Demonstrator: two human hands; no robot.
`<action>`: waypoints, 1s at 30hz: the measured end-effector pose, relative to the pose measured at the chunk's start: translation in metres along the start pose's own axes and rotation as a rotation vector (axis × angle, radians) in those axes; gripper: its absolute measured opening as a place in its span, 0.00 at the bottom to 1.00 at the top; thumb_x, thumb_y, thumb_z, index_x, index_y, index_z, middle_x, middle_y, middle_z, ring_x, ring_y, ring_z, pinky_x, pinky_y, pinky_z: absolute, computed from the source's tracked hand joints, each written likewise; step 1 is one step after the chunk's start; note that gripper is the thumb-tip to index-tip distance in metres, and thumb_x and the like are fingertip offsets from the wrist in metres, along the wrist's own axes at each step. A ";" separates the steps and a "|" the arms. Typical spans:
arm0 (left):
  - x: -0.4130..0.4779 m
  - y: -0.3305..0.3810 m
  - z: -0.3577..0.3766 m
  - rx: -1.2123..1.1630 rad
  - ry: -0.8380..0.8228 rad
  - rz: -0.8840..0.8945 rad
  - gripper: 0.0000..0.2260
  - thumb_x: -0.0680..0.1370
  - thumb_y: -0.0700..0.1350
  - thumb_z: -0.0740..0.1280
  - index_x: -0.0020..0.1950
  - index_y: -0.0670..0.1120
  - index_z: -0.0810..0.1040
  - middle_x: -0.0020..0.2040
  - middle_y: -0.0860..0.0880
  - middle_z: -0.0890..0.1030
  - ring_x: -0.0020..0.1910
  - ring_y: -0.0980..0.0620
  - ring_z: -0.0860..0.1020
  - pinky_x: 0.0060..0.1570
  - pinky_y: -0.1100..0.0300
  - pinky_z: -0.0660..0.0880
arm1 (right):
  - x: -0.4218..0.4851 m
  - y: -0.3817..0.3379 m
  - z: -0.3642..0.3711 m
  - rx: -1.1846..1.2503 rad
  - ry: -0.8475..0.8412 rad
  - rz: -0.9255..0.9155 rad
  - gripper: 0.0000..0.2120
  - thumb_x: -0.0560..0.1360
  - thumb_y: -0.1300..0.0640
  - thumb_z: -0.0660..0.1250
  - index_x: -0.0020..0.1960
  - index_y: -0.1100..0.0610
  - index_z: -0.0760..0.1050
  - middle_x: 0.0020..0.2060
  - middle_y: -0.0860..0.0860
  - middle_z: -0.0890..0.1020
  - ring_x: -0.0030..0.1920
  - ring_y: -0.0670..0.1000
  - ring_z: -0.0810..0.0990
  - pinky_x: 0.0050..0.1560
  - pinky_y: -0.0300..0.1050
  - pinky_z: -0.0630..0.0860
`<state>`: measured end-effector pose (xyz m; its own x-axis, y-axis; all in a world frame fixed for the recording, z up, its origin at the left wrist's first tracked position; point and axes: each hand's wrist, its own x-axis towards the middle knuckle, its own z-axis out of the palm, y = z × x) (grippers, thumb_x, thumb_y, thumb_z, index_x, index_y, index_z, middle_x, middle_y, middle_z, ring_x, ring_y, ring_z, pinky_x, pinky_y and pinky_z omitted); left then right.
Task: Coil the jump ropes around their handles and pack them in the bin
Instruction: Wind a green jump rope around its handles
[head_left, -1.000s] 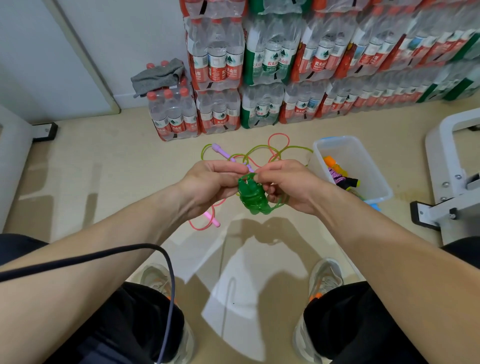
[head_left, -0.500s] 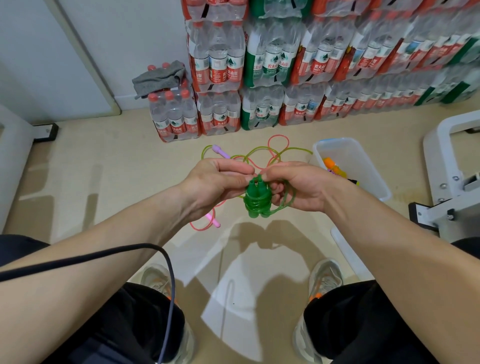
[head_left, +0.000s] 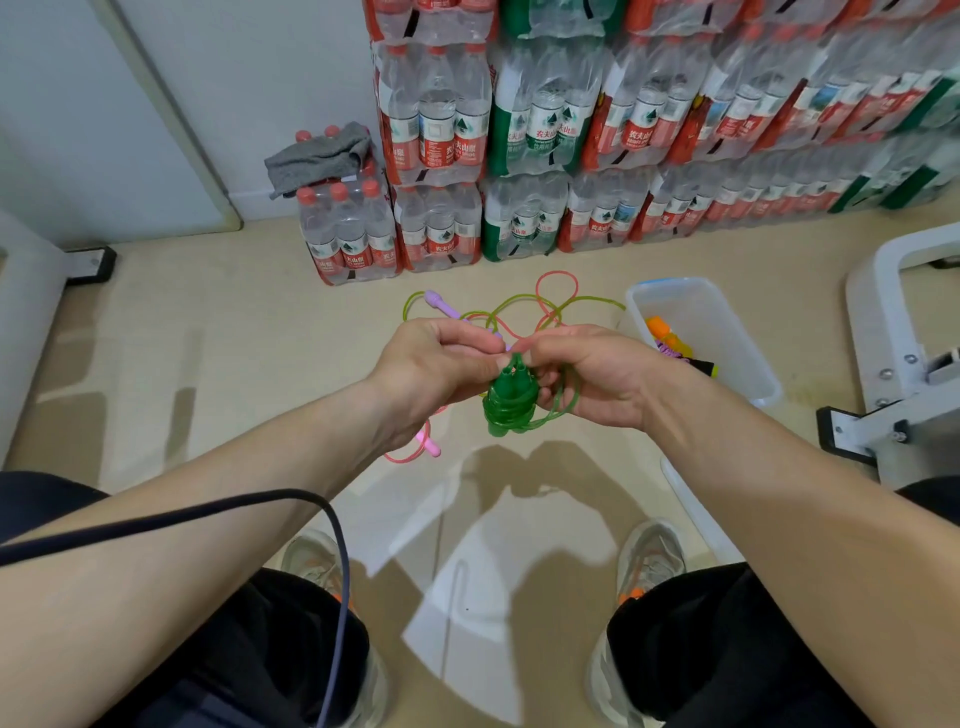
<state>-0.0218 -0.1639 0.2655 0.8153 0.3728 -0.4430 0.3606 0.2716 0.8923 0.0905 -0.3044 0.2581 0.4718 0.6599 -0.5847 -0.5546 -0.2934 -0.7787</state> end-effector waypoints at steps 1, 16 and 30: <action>0.000 0.001 0.000 0.034 -0.008 0.019 0.06 0.73 0.31 0.74 0.43 0.41 0.81 0.38 0.42 0.84 0.40 0.47 0.83 0.51 0.55 0.83 | 0.000 0.000 -0.001 0.010 -0.005 -0.002 0.08 0.76 0.70 0.64 0.46 0.61 0.80 0.31 0.52 0.73 0.29 0.44 0.68 0.30 0.36 0.70; -0.003 0.012 -0.003 0.345 -0.044 0.192 0.12 0.74 0.31 0.73 0.54 0.42 0.83 0.39 0.45 0.86 0.37 0.54 0.83 0.44 0.64 0.79 | -0.001 -0.001 -0.001 0.063 -0.030 0.011 0.11 0.76 0.71 0.62 0.44 0.58 0.77 0.30 0.50 0.72 0.29 0.45 0.66 0.35 0.38 0.66; 0.007 0.005 0.002 0.481 -0.026 0.193 0.10 0.74 0.32 0.69 0.49 0.46 0.79 0.36 0.51 0.83 0.35 0.58 0.80 0.41 0.65 0.76 | 0.002 0.002 -0.001 0.026 -0.045 0.005 0.11 0.77 0.71 0.61 0.48 0.59 0.78 0.30 0.51 0.74 0.30 0.45 0.67 0.34 0.39 0.67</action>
<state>-0.0136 -0.1619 0.2673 0.8964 0.3519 -0.2695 0.3650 -0.2411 0.8993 0.0913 -0.3048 0.2557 0.4378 0.6894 -0.5771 -0.5744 -0.2793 -0.7694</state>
